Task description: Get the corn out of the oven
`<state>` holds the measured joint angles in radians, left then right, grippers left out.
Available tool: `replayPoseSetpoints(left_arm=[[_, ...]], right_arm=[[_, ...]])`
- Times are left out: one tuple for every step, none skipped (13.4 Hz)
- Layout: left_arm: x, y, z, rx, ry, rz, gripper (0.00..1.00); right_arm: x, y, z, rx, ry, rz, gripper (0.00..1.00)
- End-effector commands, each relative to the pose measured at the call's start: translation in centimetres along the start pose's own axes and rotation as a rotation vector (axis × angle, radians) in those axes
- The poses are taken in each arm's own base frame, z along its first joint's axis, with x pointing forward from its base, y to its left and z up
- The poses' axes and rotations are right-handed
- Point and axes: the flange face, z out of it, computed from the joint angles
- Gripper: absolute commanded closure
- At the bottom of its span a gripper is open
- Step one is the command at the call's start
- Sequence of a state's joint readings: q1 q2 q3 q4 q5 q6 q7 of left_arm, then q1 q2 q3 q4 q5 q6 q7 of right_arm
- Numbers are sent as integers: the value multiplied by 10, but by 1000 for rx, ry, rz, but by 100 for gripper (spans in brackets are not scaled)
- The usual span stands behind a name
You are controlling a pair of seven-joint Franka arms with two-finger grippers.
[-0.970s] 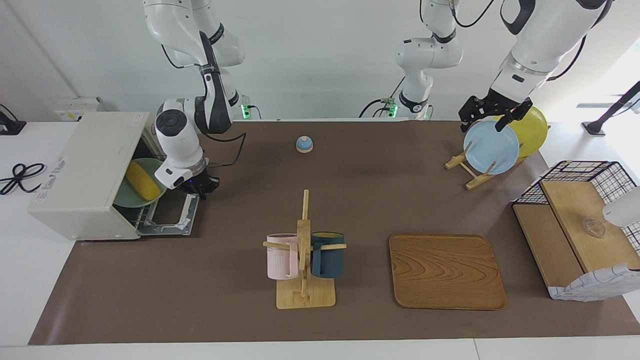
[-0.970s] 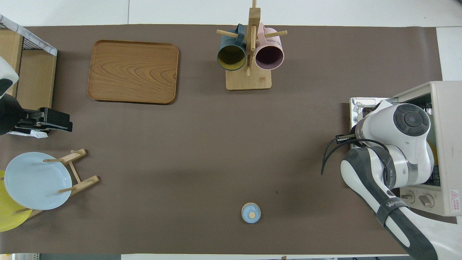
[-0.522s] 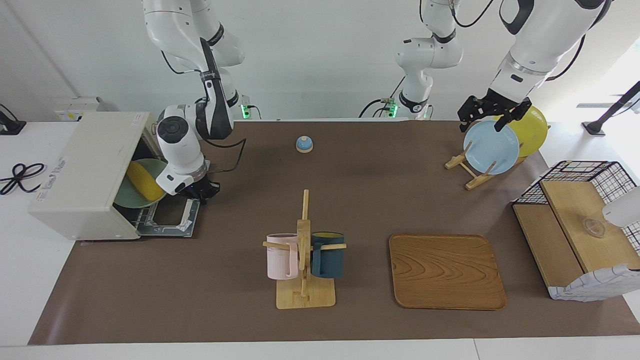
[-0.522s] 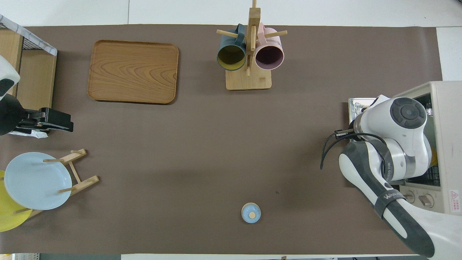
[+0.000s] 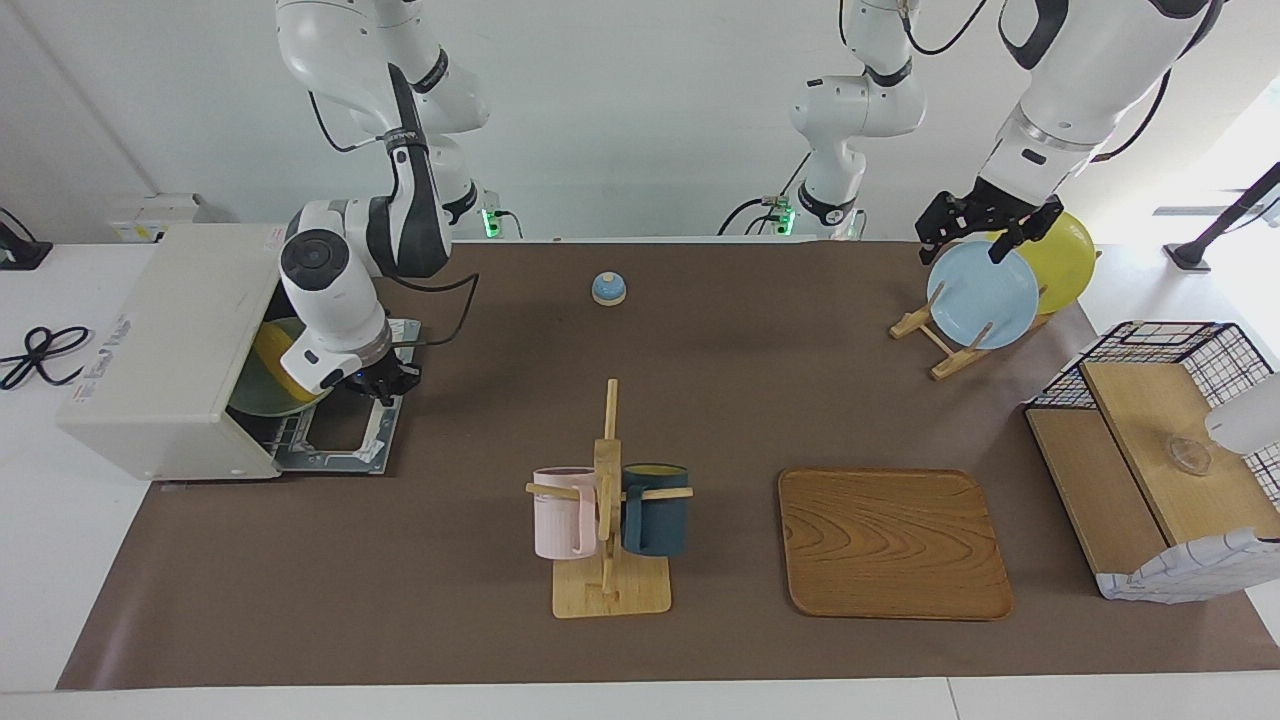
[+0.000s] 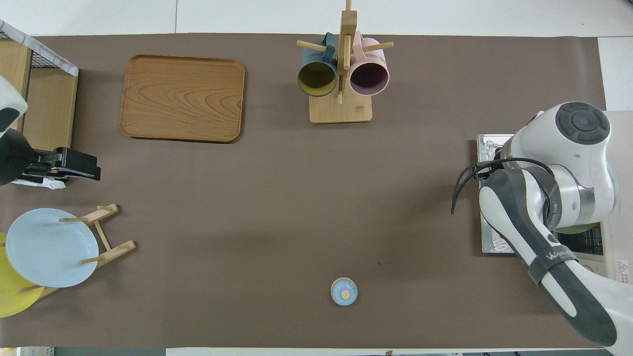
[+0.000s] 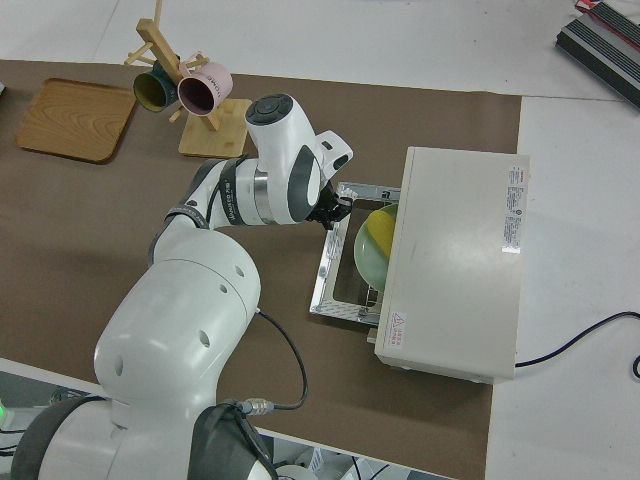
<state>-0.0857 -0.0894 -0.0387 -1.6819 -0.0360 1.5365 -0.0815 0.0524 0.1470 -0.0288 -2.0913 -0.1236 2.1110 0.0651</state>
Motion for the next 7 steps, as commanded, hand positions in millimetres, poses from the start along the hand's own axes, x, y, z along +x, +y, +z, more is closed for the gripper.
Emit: replayPoseSetpoints(left_arm=[[-3,-3,-2,13,10,0,0],[-3,-3,-2,13,10,0,0],[-3,-2,-2,13,10,0,0],[-3,-2,-2,13,8,1,0],[-3,-3,-2,13,8,0,0],[-2,-5,-2,12,10,0,0],[-2,-5,-2,12,10,1,0]], right_arm=[[-15,10,-20,-57,-40,105,61],[-21,12,-29,-88,-49,125,61],[-26,14,-35,-103,-65,125,61],[-30,16,-39,-111,-77,129,62],[-32,19,-39,-113,-82,133,62],[-34,24,-39,-112,-87,144,63],[-35,24,-37,-113,-96,147,63]])
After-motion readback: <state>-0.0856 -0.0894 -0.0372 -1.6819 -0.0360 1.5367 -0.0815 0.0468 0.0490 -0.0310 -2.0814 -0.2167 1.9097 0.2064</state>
